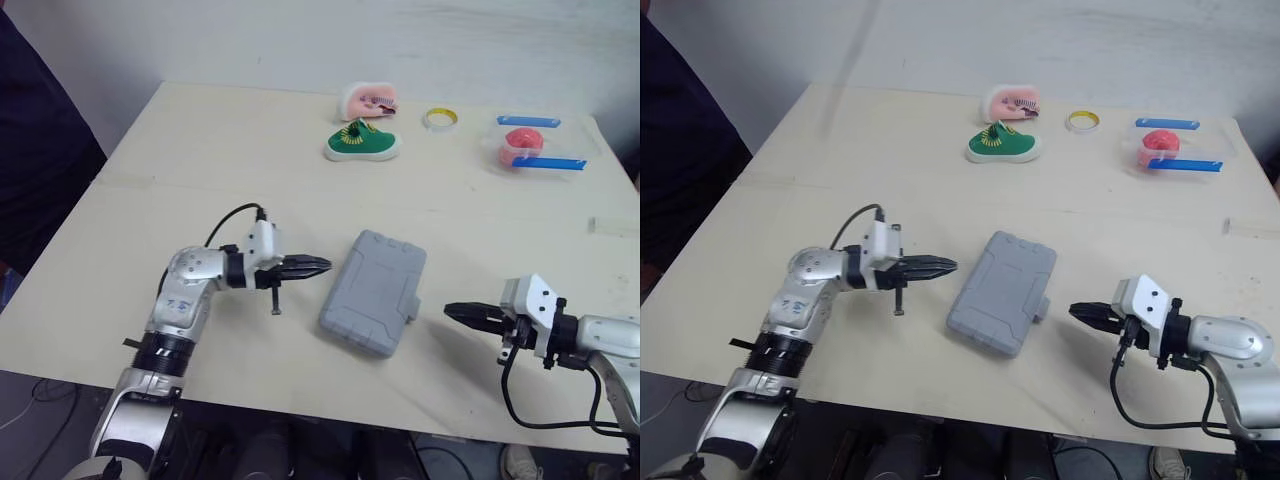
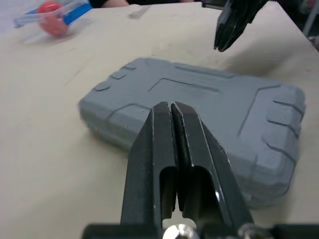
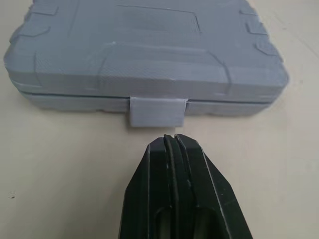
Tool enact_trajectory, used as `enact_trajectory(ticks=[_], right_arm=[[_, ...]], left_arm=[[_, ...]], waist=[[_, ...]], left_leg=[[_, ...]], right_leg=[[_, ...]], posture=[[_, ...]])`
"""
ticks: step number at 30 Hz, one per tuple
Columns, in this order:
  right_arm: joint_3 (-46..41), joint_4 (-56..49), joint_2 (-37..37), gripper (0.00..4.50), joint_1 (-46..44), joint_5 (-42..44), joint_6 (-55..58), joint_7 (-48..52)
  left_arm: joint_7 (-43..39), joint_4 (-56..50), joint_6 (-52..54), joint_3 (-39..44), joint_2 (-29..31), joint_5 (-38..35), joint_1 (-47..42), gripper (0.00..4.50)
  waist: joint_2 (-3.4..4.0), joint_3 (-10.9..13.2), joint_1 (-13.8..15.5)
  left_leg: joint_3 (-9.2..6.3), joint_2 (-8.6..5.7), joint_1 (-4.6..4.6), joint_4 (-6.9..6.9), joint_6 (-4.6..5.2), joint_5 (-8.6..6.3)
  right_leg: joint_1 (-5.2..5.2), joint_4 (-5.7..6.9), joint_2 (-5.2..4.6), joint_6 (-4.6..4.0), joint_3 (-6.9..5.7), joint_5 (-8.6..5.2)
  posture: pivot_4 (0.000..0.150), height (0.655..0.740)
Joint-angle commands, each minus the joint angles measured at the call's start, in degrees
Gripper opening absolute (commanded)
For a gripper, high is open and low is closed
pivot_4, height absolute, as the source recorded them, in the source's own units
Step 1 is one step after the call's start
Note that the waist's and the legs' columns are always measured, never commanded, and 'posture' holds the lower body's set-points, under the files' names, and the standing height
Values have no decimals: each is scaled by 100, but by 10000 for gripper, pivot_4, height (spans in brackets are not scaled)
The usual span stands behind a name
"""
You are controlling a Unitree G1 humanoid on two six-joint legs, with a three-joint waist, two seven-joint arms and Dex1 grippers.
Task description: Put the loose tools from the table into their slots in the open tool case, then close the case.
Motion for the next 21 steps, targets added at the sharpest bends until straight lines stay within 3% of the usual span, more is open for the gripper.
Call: enact_trajectory(ticks=[1,11,16,21], right_arm=[[198,-62,89,0,-212,-150,-138,-128],[799,300,407,0,-590,-506,-212,-342],[975,458,579,0,-699,-617,-257,-434],[1140,623,799,0,-831,-722,-342,-516]], left_arm=[[216,186,0,-402,-337,384,-422,446],[605,1074,-1,-1114,-1136,1206,-1056,446],[668,1293,317,-1112,-1373,1155,-1143,446],[723,1685,433,-1542,-1176,1802,-1146,446]], waist=[[-1,0,3],[-10,6,-7],[-10,6,-2],[-9,5,-3]], left_leg=[[2,0,-5,1,1,6],[14,-4,-6,10,2,24],[10,-1,-4,7,-7,31],[9,-4,1,9,-6,30]], right_leg=[[-6,14,1,0,-1,0],[-28,39,5,1,-1,0],[-31,48,5,-1,7,0],[-24,48,2,-1,8,0]], posture=[[1500,7400],[1500,7400],[1500,7400],[1500,7400]])
